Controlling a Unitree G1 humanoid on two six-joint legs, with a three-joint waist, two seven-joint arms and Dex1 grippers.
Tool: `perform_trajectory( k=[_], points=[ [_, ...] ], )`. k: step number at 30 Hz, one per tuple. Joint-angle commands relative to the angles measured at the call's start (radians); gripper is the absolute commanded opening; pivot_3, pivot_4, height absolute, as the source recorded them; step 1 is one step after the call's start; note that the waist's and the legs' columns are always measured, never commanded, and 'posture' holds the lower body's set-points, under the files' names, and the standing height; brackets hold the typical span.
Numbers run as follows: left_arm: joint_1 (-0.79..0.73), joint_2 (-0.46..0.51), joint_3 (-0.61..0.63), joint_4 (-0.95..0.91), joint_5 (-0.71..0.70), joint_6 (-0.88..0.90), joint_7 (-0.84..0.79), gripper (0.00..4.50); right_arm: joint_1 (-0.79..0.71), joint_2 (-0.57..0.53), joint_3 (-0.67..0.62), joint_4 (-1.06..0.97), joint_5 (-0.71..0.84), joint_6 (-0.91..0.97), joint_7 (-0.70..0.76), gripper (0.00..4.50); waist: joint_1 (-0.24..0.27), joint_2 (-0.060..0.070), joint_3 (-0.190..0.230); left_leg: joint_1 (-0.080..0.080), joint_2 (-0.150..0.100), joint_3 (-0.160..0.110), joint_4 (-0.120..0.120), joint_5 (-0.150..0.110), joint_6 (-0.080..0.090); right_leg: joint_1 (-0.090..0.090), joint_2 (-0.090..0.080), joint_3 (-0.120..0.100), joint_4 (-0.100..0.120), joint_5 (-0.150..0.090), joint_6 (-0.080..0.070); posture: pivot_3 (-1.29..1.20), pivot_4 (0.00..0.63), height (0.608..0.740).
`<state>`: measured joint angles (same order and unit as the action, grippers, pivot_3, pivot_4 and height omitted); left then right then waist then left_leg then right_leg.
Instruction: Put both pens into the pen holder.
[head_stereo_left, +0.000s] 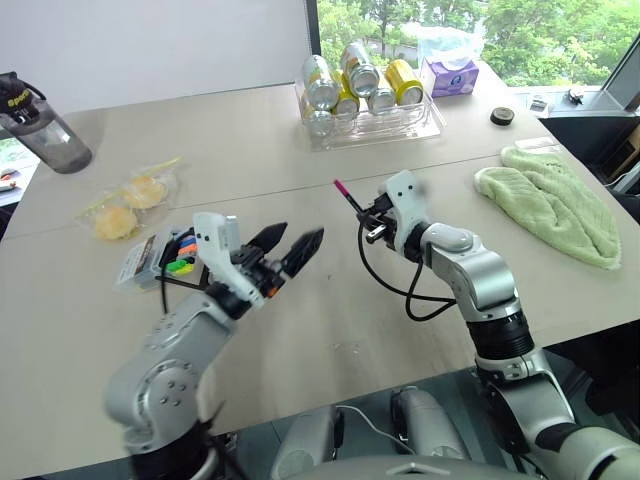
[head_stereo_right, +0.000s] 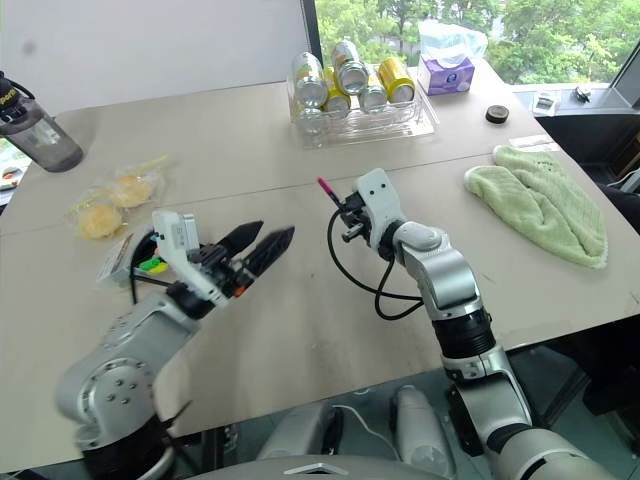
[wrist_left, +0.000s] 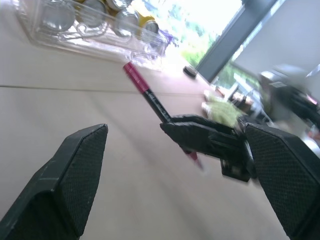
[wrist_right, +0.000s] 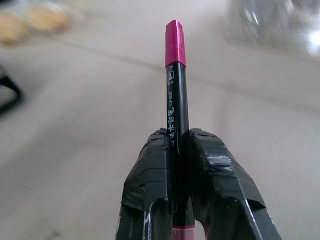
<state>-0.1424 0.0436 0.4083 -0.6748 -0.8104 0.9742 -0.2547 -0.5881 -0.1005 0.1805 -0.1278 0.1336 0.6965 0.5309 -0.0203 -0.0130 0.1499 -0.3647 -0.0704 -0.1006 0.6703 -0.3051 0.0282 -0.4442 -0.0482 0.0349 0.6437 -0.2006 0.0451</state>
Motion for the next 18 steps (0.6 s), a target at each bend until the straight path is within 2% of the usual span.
perform_trajectory(
  k=[1, 7, 15, 16, 18],
  points=[
    [-0.021, -0.022, 0.023, 0.009, -0.093, -0.031, 0.077, 4.50, 0.029, -0.017, 0.026, -0.088, 0.054, -0.144, 0.095, 0.03, -0.001, 0.000, 0.000, 0.000, 0.000, 0.000, 0.000, 0.000, 0.000, 0.000, 0.000, 0.000, 0.000, 0.000, 0.000, 0.00, 0.150, 0.739],
    [-0.064, -0.004, 0.005, 0.039, -0.204, -0.068, 0.136, 4.50, 0.075, -0.053, 0.067, -0.147, 0.123, -0.235, 0.211, 0.03, 0.002, 0.000, 0.000, 0.000, 0.000, 0.000, 0.001, 0.000, 0.000, 0.000, 0.000, 0.000, 0.000, 0.000, 0.000, 0.00, 0.150, 0.739],
    [-0.015, 0.078, -0.089, 0.001, -0.275, -0.088, 0.126, 4.50, 0.077, -0.102, 0.088, -0.153, 0.169, -0.292, 0.301, 0.03, 0.004, 0.000, 0.000, 0.000, 0.000, 0.000, 0.001, 0.000, 0.000, 0.000, 0.000, 0.001, 0.000, 0.000, 0.000, 0.00, 0.150, 0.739],
    [-0.014, 0.084, -0.097, 0.001, -0.279, -0.097, 0.124, 3.96, 0.076, -0.106, 0.091, -0.152, 0.171, -0.292, 0.306, 0.03, 0.005, 0.000, 0.000, 0.000, 0.000, 0.000, 0.001, 0.000, 0.000, 0.000, 0.000, 0.000, 0.000, 0.000, 0.000, 0.00, 0.150, 0.739],
    [-0.009, 0.100, -0.116, -0.009, -0.284, -0.111, 0.118, 3.21, 0.075, -0.110, 0.096, -0.153, 0.174, -0.292, 0.308, 0.03, 0.004, 0.000, 0.000, 0.001, 0.000, 0.000, 0.001, 0.000, 0.000, 0.000, 0.000, 0.000, 0.000, 0.000, 0.000, 0.00, 0.150, 0.739]
  ],
)
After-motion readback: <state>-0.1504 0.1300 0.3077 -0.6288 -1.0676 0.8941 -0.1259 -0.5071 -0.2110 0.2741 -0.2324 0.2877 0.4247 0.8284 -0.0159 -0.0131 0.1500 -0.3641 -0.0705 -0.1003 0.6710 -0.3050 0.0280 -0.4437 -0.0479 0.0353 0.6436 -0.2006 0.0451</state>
